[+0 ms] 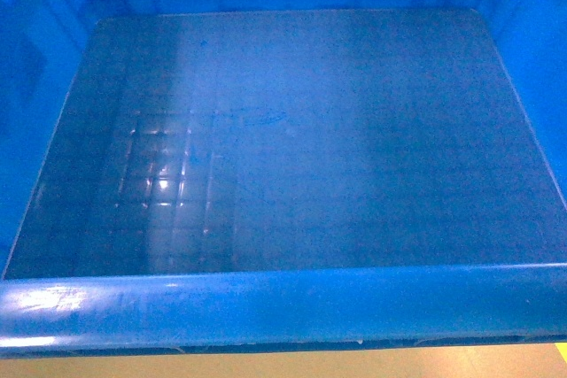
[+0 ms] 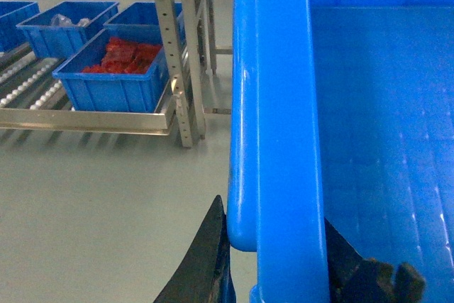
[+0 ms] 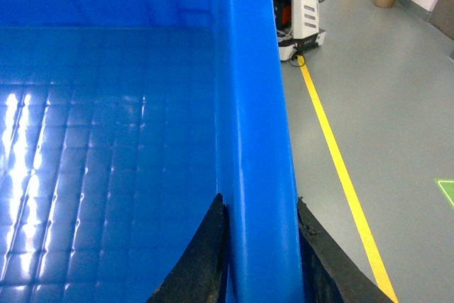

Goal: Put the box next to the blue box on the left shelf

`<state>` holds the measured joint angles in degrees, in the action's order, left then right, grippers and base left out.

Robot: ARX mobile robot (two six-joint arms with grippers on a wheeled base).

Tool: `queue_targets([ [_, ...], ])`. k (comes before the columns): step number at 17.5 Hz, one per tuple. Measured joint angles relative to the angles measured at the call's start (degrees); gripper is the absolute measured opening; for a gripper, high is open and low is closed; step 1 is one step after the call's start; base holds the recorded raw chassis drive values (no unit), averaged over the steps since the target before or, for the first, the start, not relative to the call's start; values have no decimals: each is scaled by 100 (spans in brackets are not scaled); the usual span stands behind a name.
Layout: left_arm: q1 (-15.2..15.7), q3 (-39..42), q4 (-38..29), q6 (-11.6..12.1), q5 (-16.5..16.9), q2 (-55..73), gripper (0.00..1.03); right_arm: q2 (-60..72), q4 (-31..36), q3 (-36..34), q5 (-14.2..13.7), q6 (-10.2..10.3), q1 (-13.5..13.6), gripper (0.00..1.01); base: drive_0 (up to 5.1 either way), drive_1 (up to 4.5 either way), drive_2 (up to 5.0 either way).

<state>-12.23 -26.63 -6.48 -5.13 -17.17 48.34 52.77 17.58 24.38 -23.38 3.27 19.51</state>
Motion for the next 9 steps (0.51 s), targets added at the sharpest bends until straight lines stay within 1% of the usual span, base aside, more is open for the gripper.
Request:
queue_targets([
  [9, 0, 0, 4, -2, 0, 0, 18, 0, 2, -2, 2, -2, 0, 17, 7, 437, -423],
])
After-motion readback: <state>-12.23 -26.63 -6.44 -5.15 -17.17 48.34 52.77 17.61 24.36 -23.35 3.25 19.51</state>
